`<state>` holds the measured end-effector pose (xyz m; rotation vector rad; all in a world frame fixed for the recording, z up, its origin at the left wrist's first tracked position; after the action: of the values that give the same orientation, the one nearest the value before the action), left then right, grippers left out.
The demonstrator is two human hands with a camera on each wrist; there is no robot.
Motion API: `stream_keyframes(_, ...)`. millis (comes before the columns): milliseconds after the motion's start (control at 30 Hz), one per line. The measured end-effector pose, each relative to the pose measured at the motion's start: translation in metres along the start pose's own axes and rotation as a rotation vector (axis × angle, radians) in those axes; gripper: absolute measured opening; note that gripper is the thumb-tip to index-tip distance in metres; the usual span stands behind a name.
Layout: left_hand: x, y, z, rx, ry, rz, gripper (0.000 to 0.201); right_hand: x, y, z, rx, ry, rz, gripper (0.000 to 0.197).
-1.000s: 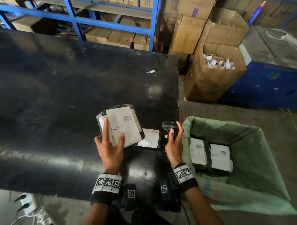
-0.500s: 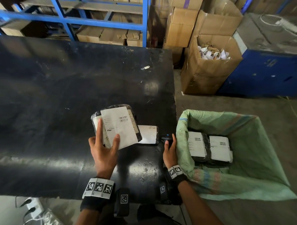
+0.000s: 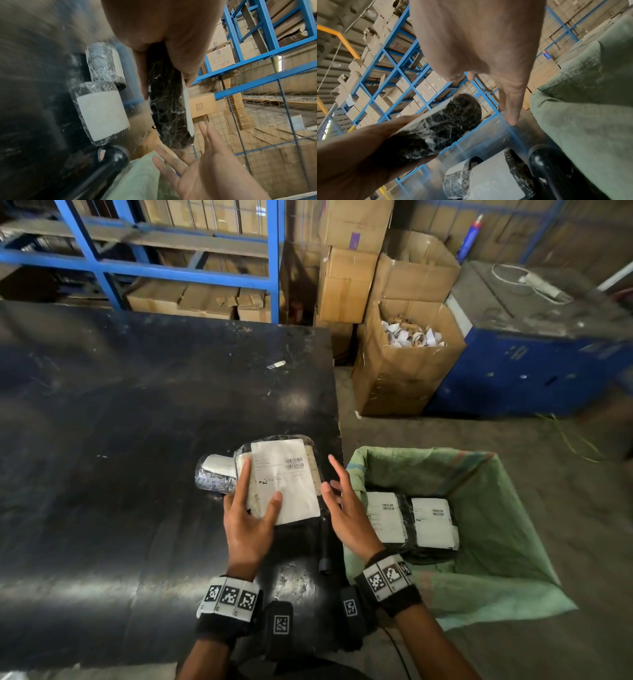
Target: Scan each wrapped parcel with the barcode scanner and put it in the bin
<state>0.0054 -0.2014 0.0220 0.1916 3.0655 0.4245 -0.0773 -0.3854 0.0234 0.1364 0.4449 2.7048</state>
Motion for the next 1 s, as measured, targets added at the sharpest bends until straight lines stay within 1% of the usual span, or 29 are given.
stream_keyframes(100,-0.001,-0.026,0.004,0.063,0.012,0.093,0.081,-0.002,0.005,0.006,-0.058,0.073,0.022,0.058)
stream_keyframes(200,-0.001,-0.048,0.003,0.087,0.02,0.156,0.081,-0.001,0.017,0.002,-0.027,0.121,-0.019,0.059)
stream_keyframes(333,-0.001,-0.077,0.002,0.181,0.036,0.259,0.08,0.002,0.039,-0.011,-0.025,0.098,-0.077,0.056)
stream_keyframes(400,-0.001,-0.095,0.006,0.181,0.072,0.311,0.081,0.005,0.053,-0.018,-0.015,0.084,-0.104,0.056)
stream_keyframes(467,0.004,-0.111,0.002,0.151,0.069,0.353,0.081,0.009,0.069,-0.024,-0.008,0.062,-0.136,0.056)
stream_keyframes(533,0.012,-0.13,-0.01,0.066,0.006,0.411,0.08,0.015,0.09,-0.031,-0.017,0.041,-0.181,0.055)
stream_keyframes(633,0.032,-0.162,-0.024,-0.186,-0.079,0.503,0.078,0.028,0.131,-0.049,-0.023,-0.021,-0.224,0.054)
stream_keyframes(733,0.049,-0.187,-0.026,-0.383,-0.174,0.495,0.074,0.037,0.179,-0.07,0.0,-0.097,-0.219,0.052)
stream_keyframes(833,0.062,-0.216,-0.014,-0.593,-0.284,0.497,0.075,0.038,0.227,-0.098,0.046,-0.217,-0.219,0.052)
stream_keyframes(900,0.068,-0.229,-0.004,-0.691,-0.315,0.519,0.075,0.034,0.255,-0.12,0.139,-0.324,-0.197,0.052)
stream_keyframes(1000,0.069,-0.237,0.011,-0.751,-0.327,0.546,0.076,0.023,0.286,-0.156,0.268,-0.496,-0.132,0.053)
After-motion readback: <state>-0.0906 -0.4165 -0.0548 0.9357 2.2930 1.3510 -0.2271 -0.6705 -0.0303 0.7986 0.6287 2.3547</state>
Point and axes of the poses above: each hand's wrist, its own x-axis away from the middle knuckle, its own y-axis out of the back of the hand, z = x × y, the point moved 7 cm from there along -x, towards the middle knuckle, and after that the axes turned 6 degrees about y, right-handed, at the moved point
